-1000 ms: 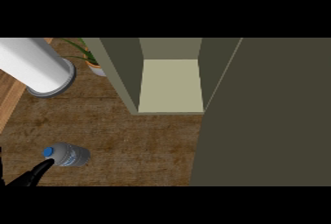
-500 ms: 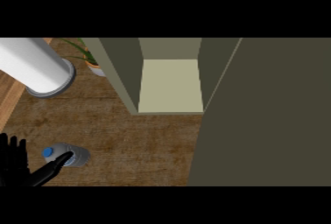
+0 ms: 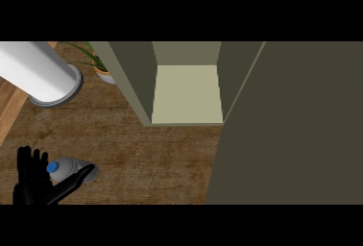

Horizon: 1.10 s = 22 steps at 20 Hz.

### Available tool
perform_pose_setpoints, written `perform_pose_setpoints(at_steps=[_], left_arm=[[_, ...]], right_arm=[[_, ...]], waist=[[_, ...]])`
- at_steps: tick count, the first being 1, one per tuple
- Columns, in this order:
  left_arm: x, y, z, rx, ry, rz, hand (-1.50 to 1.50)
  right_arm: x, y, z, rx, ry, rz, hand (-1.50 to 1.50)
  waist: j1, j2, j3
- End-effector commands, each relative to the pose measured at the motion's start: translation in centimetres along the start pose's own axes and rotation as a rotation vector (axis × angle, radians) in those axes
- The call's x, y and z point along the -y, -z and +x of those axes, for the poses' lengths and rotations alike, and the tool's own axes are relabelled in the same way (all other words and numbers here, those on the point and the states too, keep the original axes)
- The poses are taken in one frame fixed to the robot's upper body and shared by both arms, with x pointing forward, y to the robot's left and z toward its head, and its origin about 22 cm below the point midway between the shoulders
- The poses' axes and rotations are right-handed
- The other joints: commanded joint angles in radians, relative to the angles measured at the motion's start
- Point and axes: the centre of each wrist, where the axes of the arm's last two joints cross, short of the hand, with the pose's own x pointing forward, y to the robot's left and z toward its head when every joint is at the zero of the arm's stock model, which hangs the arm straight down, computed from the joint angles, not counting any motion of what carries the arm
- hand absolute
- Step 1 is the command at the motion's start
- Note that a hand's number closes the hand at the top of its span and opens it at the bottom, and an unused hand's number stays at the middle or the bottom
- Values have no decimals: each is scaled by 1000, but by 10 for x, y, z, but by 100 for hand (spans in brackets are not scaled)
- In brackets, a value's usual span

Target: Pick up the bottled water, place it into the cabinet and close the cabinet

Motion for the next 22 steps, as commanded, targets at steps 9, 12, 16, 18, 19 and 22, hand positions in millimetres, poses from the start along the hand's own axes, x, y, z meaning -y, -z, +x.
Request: perform_pose_setpoints(at_steps=[9,12,16,18,19,22], left_arm=[[5,6,-52,-8,11,51,-150],[16,-4,-69,-19,13,60,-150],[0,-15,-81,-11,-2,58,-150],[12,1,-85,1,-35,62,-150],[8,-13,-76,-14,-45,44,-150],[-1,-9,-86,21,-73,49,-150]], right_arm=[[4,-16,19,66,-75,-23,-150],[4,-7,20,67,-85,-2,-150],[16,-9,35,72,-89,-23,-150],[-5,-7,16,61,-64,-28,-150],[-5,-19,18,42,-58,-19,-150],[1,-13,22,79,-57,-16,-150]], waist=[[-3,1,0],[0,1,0],[2,1,0],[0,1,0],[1,-1,1],[0,0,0]])
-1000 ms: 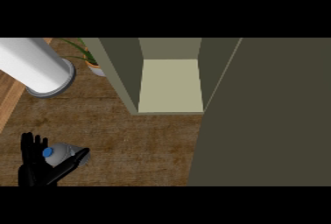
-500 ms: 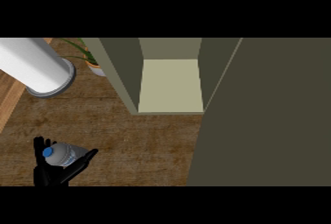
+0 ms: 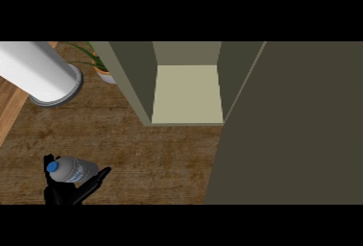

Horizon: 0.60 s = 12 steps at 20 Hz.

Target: Pick up the bottled water, place it into the cabinet and close the cabinet

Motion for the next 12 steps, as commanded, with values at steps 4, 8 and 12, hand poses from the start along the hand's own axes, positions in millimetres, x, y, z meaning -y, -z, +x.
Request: perform_pose_setpoints(at_steps=[4,8,12], left_arm=[[-8,4,-17,31,-67,-28,-150],[-13,11,-6,28,-129,-36,150],[2,17,-17,30,-158,-25,150]], right_arm=[[-1,7,29,79,-44,-38,-150],[8,6,28,67,-59,-41,-150],[10,-8,32,60,-50,-19,-150]], waist=[[3,1,-1],[5,1,0],[-2,1,0]])
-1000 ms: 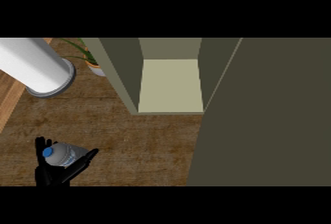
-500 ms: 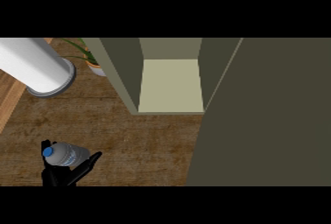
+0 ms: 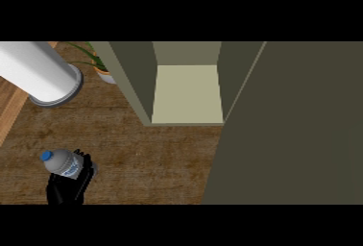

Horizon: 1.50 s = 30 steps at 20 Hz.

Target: Pick up the bottled water, place it into the cabinet and close the cabinet

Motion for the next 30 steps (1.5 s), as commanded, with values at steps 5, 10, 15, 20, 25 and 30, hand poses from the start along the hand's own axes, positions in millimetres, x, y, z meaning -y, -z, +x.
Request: perform_pose_setpoints(at_steps=[5,10,15,20,25,30], left_arm=[[-11,-1,-1,11,-89,-38,150],[27,0,-11,-55,-36,-467,150],[58,11,-8,-40,-79,-574,150],[69,5,1,28,-89,-613,150],[87,-5,23,-19,-79,-667,150],[103,-28,44,-72,-143,-686,150]], right_arm=[[2,-13,20,83,-42,-37,-150],[4,-6,9,66,-34,10,-150],[8,-17,21,66,-59,5,-150],[2,-24,28,85,-21,-23,-150],[-2,-14,26,67,-19,-31,-150],[2,-14,28,69,-30,-25,-150]], waist=[[2,0,0],[-27,2,-2],[-7,0,0],[-4,-2,0],[4,-2,0],[6,-4,0]])
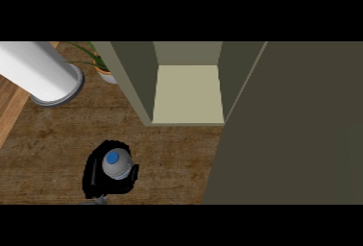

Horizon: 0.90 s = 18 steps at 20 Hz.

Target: Pick up the bottled water, place it into the cabinet and close the cabinet

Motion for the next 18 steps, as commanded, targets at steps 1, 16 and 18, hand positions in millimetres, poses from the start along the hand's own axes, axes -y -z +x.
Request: perform_pose_setpoints(at_steps=[1,16,18], left_arm=[[19,14,21,-7,-30,-18,150],[109,51,82,37,3,-100,150],[119,74,74,39,33,-70,150]], right_arm=[[8,-6,10,57,-34,-41,-150],[-2,-3,12,61,-17,-26,-150],[1,-12,16,73,-16,-25,-150]], waist=[[1,2,1],[0,2,0],[-8,3,0]])
